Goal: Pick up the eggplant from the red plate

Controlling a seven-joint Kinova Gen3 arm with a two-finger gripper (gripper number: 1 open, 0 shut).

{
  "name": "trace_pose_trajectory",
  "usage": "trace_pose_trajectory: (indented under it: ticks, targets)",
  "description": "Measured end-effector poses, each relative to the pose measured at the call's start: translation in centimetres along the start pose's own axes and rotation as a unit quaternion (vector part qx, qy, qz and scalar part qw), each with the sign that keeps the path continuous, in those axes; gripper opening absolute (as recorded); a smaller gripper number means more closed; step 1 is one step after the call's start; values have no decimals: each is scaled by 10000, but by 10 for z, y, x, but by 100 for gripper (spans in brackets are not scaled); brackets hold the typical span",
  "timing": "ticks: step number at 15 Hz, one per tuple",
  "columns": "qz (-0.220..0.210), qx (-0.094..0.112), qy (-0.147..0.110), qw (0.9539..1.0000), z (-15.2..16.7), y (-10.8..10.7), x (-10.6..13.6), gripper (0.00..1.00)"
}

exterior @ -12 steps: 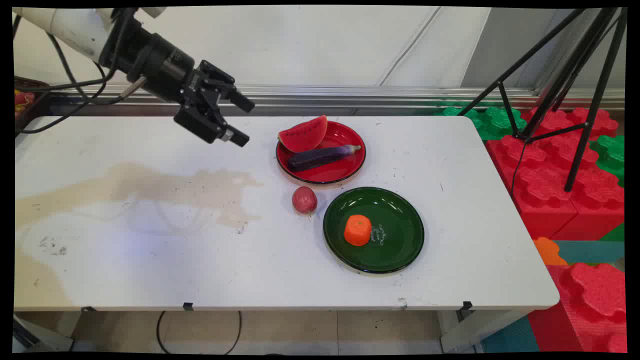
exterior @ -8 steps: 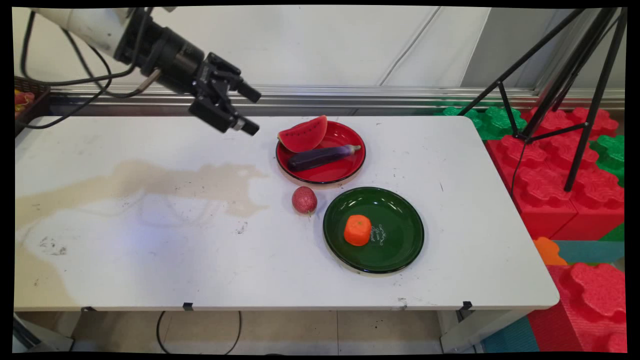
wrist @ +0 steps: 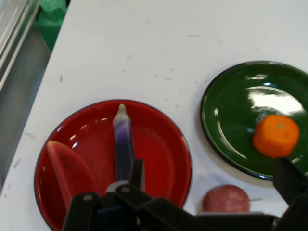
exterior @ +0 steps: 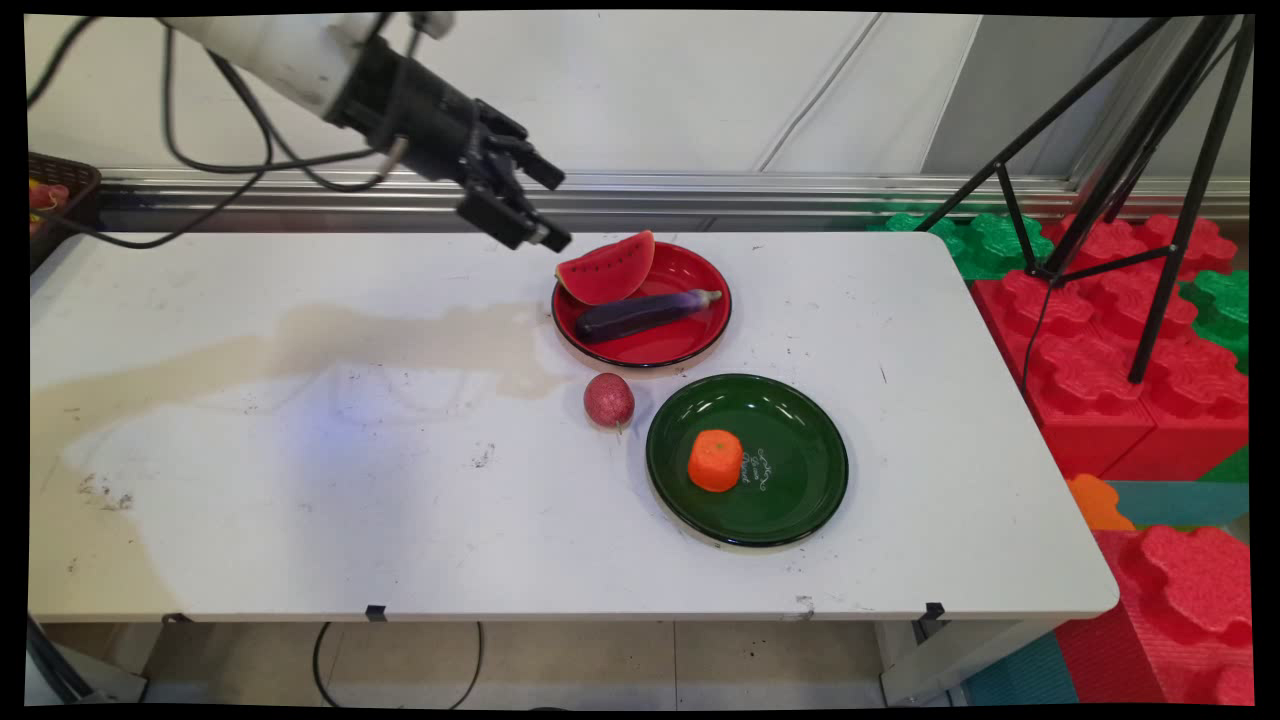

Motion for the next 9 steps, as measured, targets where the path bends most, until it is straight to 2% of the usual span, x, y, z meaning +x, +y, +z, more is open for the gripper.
trace_pose_trajectory:
  ticks: [6,9]
  targets:
    - [42,207,-212,9996,49,-20,3,100]
    - [93,298,-421,9986,82,-30,3,100]
